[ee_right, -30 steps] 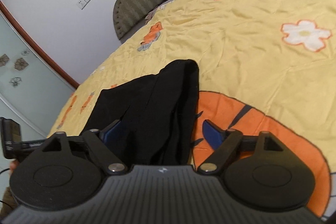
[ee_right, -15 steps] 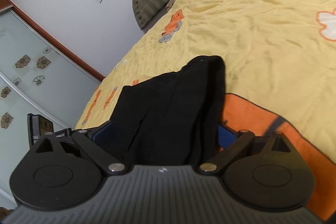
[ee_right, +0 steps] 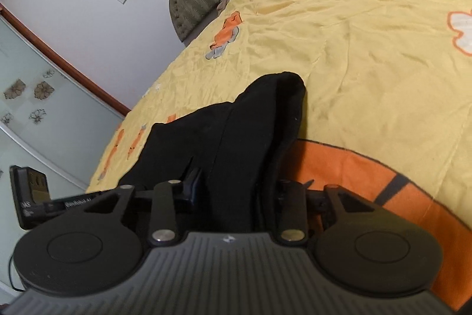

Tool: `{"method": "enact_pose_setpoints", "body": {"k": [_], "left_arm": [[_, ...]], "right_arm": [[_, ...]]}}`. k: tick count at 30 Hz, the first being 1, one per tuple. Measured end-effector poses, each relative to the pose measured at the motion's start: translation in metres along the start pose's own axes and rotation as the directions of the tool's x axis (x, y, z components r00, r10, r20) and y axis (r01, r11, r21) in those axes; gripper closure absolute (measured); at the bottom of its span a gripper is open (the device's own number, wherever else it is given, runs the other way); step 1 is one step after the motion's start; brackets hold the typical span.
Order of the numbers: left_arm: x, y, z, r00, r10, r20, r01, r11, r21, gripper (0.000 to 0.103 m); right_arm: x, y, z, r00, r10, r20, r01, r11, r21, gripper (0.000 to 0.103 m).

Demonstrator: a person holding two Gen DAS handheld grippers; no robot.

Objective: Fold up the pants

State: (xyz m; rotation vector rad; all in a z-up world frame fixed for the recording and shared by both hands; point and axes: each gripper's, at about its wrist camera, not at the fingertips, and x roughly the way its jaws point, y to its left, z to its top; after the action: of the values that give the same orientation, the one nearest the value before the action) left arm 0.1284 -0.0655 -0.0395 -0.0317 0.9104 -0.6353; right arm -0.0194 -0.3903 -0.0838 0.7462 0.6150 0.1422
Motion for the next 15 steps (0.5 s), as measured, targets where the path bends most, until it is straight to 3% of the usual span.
{"method": "enact_pose_setpoints", "body": {"k": [3,7,10,15], "left_arm": [[-0.005,-0.003,-0.003,1.0,0.005,0.022,-0.006,1.0,0.022,0.083],[-0.002,-0.002,-0.003,1.0,0.001,0.014,-0.002,1.0,0.016,0.079],[0.004,0.013,-0.001,0.999,-0.025,-0.03,0.024,0.998,-0.054,0.056],[0.006,0.032,-0.001,0.985,-0.169,-0.025,0.164,0.977,-0.133,0.033]], "right_arm": [[-0.001,0.02,-0.004,0.996,-0.081,0.025,0.083,0.993,-0.085,0.072],[0.0,0.05,-0.008,0.982,-0.18,0.055,0.188,0.95,-0.25,0.074],[0.002,0.044,-0.005,0.983,-0.182,0.031,0.184,0.955,-0.233,0.072],[-0.001,0.009,0.004,0.999,-0.046,-0.029,0.043,0.996,-0.082,0.064]]}}
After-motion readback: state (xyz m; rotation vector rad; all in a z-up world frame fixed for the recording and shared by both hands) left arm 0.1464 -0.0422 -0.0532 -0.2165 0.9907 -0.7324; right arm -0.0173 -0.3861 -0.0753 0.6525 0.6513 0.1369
